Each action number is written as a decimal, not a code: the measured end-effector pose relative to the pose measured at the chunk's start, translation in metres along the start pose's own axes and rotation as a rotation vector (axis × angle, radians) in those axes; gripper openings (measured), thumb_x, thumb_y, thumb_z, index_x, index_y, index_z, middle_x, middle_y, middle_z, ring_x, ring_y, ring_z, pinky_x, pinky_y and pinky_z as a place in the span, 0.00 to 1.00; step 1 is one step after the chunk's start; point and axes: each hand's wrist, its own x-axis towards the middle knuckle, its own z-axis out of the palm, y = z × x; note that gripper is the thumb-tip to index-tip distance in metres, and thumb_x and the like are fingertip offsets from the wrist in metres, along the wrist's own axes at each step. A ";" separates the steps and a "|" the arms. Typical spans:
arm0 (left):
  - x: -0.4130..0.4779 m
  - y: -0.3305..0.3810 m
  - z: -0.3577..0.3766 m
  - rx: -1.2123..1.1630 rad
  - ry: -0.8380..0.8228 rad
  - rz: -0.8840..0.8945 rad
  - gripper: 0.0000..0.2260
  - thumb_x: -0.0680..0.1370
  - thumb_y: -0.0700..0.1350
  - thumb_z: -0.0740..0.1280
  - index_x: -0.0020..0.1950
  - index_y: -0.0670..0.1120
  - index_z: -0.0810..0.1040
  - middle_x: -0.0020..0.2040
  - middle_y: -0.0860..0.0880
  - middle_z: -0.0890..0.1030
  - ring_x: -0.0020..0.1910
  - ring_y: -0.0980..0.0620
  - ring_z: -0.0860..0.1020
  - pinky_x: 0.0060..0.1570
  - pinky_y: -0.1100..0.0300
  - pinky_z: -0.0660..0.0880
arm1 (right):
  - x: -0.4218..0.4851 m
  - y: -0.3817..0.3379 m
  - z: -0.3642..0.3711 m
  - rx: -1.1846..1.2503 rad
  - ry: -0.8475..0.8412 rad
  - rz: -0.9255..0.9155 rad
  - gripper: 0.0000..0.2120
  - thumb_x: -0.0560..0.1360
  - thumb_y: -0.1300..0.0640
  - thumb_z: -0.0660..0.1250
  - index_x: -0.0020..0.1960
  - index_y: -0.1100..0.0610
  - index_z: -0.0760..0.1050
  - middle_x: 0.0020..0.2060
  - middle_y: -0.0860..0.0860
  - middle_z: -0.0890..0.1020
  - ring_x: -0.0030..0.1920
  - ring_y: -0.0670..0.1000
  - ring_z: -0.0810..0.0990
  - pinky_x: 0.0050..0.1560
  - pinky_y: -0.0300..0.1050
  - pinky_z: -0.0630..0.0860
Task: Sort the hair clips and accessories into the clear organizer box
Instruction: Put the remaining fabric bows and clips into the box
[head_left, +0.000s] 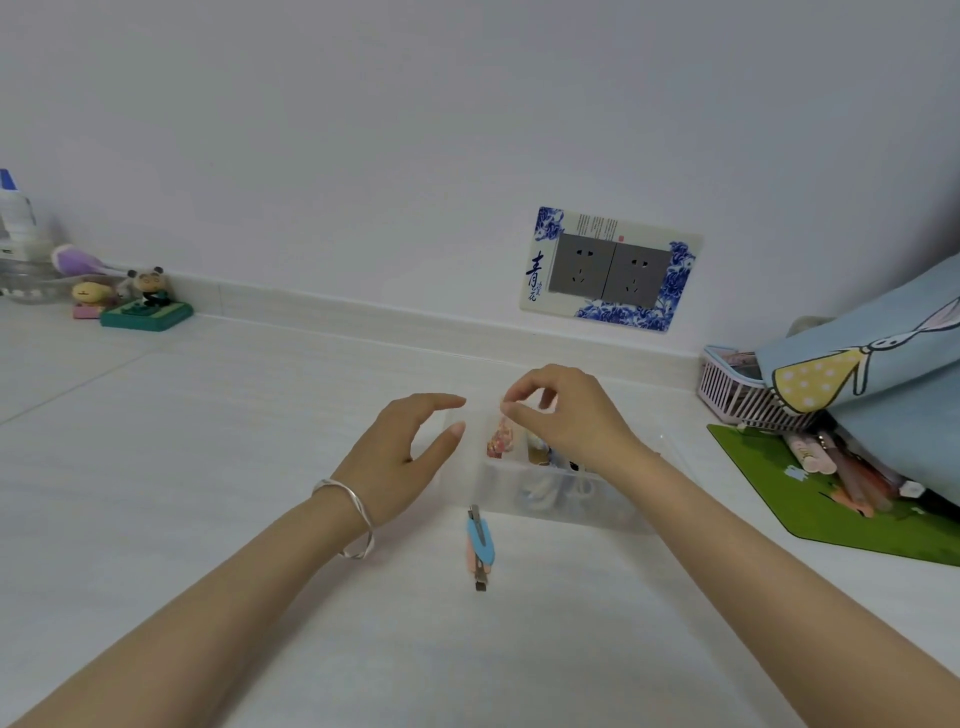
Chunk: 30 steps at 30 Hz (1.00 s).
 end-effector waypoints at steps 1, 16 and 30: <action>0.000 0.000 0.000 0.000 0.000 0.010 0.17 0.77 0.58 0.57 0.63 0.56 0.71 0.63 0.59 0.73 0.64 0.61 0.67 0.58 0.74 0.61 | -0.001 0.000 -0.001 -0.032 -0.032 -0.045 0.08 0.75 0.49 0.65 0.44 0.50 0.81 0.47 0.44 0.81 0.45 0.44 0.74 0.49 0.43 0.69; -0.002 -0.004 0.001 0.032 0.010 0.019 0.21 0.74 0.62 0.54 0.62 0.56 0.72 0.62 0.59 0.74 0.63 0.60 0.68 0.56 0.75 0.60 | -0.002 0.011 -0.006 -0.296 -0.095 -0.136 0.12 0.74 0.43 0.64 0.46 0.49 0.81 0.47 0.48 0.79 0.52 0.50 0.72 0.60 0.46 0.63; -0.004 -0.005 0.005 0.032 0.008 0.015 0.13 0.77 0.53 0.59 0.60 0.55 0.74 0.62 0.57 0.75 0.63 0.59 0.68 0.58 0.74 0.59 | 0.009 -0.005 -0.006 -0.037 -0.265 0.133 0.09 0.70 0.55 0.72 0.35 0.58 0.76 0.31 0.47 0.76 0.31 0.44 0.71 0.34 0.38 0.68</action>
